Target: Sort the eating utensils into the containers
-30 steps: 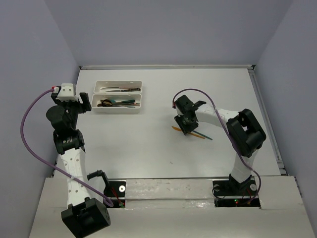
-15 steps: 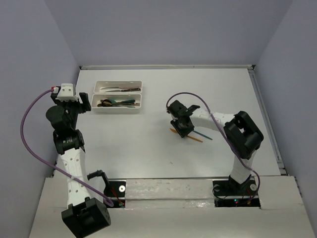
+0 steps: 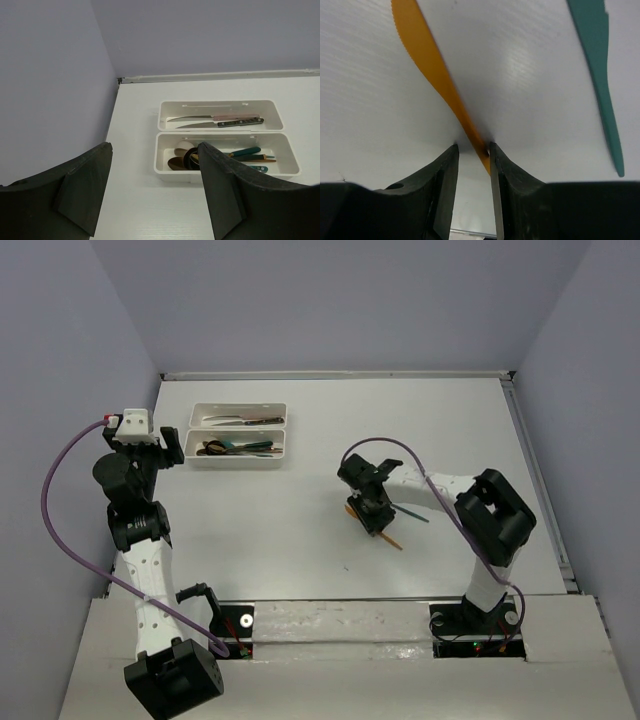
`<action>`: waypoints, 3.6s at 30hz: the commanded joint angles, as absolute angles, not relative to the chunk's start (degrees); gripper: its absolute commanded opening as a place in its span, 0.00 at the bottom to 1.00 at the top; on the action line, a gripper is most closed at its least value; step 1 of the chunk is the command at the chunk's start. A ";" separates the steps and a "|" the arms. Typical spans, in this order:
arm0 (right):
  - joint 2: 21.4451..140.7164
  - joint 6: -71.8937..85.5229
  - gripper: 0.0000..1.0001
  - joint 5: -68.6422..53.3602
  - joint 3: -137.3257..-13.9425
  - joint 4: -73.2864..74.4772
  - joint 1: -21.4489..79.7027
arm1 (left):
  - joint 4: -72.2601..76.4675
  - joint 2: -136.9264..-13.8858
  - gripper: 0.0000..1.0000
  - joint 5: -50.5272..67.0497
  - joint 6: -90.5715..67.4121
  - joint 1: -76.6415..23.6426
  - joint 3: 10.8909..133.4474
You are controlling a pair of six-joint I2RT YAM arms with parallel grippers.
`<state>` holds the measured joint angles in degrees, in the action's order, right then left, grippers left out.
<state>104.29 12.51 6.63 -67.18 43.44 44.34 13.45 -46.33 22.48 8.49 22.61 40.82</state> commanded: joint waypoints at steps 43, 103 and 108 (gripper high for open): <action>149.85 -58.07 0.00 27.43 -146.64 6.83 54.14 | 15.20 -44.12 0.82 14.94 7.73 23.20 42.10; 139.30 -22.35 0.65 7.92 -137.41 12.19 47.37 | 15.47 -46.14 0.81 19.51 8.17 24.43 41.48; 118.50 -15.67 0.70 6.24 -117.19 25.81 44.66 | 15.56 -45.88 0.81 20.56 8.09 24.35 41.40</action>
<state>136.62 -25.71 8.91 -124.29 15.25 46.72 13.04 -46.72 18.74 8.05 24.12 40.82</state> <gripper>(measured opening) 0.680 0.814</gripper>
